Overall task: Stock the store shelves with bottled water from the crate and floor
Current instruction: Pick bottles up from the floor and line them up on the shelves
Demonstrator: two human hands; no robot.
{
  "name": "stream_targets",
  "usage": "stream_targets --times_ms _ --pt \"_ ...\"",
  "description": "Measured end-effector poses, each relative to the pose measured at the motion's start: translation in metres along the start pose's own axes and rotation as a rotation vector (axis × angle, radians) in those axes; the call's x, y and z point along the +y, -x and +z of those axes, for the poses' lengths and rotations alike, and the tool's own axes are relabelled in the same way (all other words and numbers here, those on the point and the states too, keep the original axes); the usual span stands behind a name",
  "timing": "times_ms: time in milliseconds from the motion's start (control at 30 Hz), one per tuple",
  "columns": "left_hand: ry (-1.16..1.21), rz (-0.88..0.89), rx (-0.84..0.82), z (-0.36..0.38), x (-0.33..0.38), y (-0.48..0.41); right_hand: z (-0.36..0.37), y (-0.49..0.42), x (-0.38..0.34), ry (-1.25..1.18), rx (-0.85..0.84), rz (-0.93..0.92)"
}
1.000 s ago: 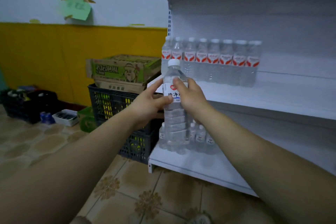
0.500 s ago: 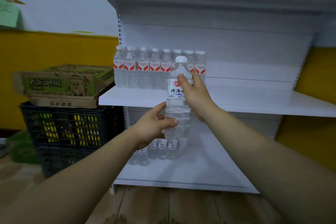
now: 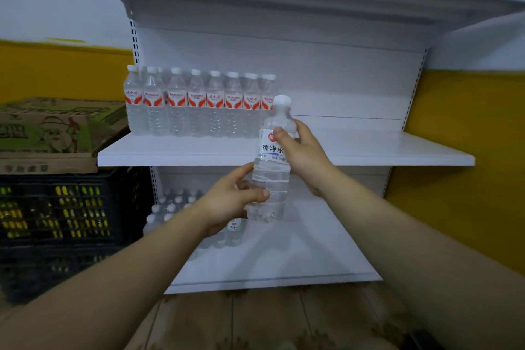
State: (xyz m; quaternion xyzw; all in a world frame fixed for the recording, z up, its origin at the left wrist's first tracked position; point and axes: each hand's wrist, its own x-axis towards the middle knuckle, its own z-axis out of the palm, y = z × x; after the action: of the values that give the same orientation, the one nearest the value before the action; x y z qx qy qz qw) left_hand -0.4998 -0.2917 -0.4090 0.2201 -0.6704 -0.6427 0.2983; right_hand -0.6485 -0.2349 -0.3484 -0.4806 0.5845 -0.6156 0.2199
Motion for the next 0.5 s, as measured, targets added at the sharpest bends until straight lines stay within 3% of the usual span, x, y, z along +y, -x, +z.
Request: stream_targets --times_ms 500 --pt "0.013 -0.283 0.05 -0.022 -0.11 0.014 0.022 0.015 0.11 0.093 -0.249 0.357"
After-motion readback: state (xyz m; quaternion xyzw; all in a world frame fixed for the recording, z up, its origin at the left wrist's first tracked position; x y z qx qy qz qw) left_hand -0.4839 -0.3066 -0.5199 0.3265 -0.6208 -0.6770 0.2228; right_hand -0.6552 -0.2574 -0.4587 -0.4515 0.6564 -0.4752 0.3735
